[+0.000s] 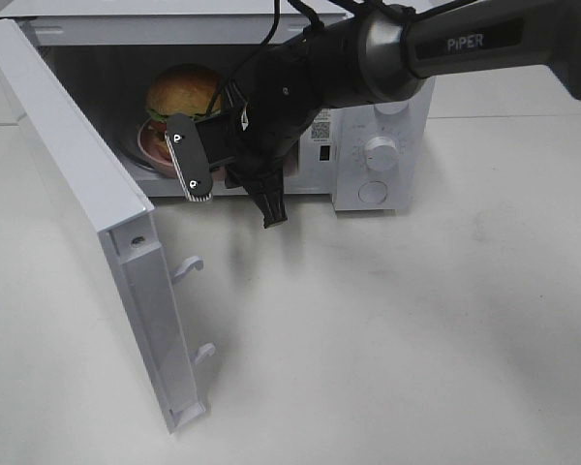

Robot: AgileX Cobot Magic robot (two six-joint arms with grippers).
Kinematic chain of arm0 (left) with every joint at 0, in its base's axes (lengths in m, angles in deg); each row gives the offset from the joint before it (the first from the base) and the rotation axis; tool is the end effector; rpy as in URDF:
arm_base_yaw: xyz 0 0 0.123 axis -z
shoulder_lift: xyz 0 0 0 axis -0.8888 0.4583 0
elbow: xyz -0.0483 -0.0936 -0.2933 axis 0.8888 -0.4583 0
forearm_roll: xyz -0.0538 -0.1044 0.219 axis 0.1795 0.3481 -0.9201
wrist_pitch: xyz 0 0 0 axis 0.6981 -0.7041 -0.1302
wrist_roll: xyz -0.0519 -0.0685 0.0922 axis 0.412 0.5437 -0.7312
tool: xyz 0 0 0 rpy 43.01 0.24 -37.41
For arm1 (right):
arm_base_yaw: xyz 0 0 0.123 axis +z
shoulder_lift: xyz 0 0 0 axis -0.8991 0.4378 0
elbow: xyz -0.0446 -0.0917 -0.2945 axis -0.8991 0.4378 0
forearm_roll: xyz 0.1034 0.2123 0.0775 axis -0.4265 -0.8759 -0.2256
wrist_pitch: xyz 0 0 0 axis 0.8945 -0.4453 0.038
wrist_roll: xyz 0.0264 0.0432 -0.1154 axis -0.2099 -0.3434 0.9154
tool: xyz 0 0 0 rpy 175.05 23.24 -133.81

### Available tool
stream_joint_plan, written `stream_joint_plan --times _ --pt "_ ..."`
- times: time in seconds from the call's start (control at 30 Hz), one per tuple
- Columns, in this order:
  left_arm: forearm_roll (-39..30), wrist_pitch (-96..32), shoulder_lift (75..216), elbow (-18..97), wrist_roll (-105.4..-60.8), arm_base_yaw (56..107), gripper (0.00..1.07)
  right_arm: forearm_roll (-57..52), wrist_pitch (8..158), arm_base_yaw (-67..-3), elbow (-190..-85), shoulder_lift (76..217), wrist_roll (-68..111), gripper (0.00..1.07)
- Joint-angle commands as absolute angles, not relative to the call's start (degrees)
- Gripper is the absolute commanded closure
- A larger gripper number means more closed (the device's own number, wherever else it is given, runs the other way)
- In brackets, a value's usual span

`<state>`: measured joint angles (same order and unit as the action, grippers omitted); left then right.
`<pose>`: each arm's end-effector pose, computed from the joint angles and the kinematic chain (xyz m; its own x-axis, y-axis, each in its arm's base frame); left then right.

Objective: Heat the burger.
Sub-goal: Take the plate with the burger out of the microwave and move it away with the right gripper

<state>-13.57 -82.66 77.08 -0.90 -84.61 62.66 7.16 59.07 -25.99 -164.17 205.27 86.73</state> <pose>-0.0077 -0.0113 0.2638 -0.4477 0.0432 -0.8931 0.0989 0.9951 -0.0014 0.4224 0.3214 0.1552 0.4600 -0.8835 -0.0885 -0.6894 -0.2926 -0.6626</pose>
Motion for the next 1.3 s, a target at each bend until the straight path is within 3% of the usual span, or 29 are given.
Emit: stream_joint_plan --times 0.03,0.57,1.3 --pt "-13.6 -82.0 76.0 -1.0 -84.3 62.7 0.09 7.4 63.8 -25.9 -163.1 202.1 87.7 1.07" --pt "-13.7 -82.0 76.0 -1.0 -84.3 62.7 0.09 -3.0 65.1 -26.1 -154.7 195.4 99.5 1.07" --pt "-13.7 -82.0 76.0 -1.0 -84.3 62.7 0.09 -6.2 67.8 -26.1 -143.8 186.8 103.1 1.07"
